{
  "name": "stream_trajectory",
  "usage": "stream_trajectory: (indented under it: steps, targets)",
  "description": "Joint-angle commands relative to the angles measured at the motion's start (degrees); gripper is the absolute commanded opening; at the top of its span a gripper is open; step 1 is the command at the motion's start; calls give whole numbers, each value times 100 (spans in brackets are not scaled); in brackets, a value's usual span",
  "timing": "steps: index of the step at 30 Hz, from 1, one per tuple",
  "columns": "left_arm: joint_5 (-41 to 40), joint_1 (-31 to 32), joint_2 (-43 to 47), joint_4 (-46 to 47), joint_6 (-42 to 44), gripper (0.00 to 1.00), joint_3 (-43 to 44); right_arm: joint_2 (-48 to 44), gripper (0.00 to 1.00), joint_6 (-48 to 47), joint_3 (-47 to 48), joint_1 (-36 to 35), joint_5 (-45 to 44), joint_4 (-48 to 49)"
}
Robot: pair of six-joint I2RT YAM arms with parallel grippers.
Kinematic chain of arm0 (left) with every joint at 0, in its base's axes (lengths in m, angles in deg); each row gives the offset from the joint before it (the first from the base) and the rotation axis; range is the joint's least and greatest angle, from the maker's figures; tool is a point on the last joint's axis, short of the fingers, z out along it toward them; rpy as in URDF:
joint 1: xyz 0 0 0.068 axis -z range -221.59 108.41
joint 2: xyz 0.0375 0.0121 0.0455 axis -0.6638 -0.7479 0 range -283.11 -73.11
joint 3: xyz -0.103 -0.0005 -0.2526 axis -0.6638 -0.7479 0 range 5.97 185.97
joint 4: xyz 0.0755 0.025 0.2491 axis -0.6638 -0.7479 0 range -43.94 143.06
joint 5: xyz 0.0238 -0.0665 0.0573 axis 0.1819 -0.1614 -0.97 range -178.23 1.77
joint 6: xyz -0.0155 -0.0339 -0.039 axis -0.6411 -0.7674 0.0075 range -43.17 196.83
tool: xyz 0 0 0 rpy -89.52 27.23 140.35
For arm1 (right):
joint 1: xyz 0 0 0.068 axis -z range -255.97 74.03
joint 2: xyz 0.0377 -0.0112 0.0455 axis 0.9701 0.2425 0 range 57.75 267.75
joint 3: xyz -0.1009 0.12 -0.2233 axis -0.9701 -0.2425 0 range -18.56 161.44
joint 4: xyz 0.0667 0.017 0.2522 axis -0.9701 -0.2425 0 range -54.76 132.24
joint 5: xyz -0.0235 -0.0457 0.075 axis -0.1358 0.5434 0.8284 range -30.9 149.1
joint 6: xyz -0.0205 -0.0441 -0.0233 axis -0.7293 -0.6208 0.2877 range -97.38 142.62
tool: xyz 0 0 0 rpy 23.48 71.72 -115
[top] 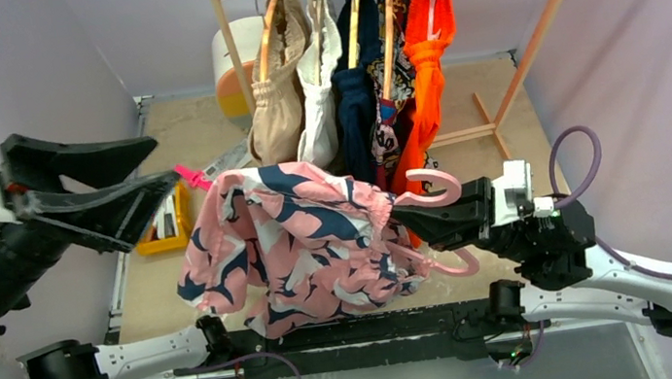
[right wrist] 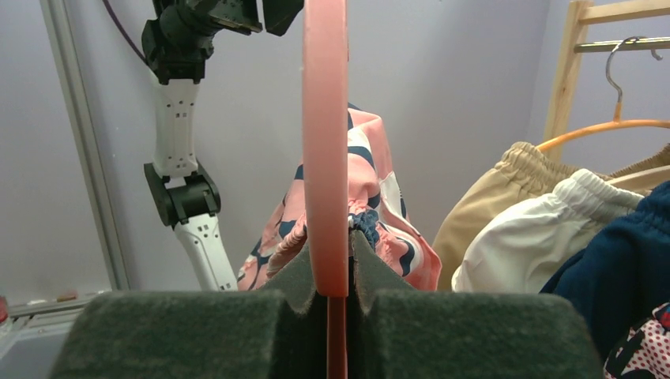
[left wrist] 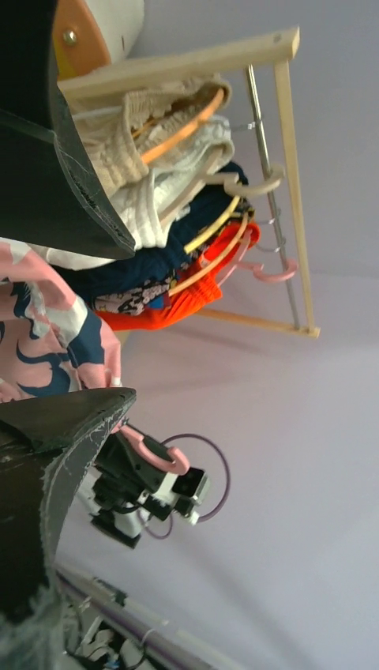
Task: Place the shorts on the hanger
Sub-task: Hang the shorts on the hanger.
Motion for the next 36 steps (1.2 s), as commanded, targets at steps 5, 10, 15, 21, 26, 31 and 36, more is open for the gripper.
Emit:
stream_trajectory:
  steps: [5, 10, 15, 21, 26, 31, 36]
  targets:
    - [1955, 36, -951, -309, 469, 60, -171, -233, 0, 210, -213, 6, -181, 595]
    - [2363, 40, -1153, 144, 677, 62, -595, -143, 0, 224, -399, 3, -157, 715]
    - [2494, 37, -991, 430, 1064, 66, -1291, -187, 0, 241, -468, 3, -149, 494]
    - [2531, 37, -631, 643, 1296, 78, -2047, -519, 0, 284, -554, 3, -242, 41]
    - [2568, 37, -764, 287, 1577, 80, -2204, -688, 0, 328, -698, 3, -236, -47]
    - [2760, 37, -962, 105, 1951, 80, -2245, -640, 0, 302, -744, 2, -124, -129]
    - [2921, 35, -1026, 188, 2240, 79, -2225, -515, 0, 259, -688, 1, -51, -329]
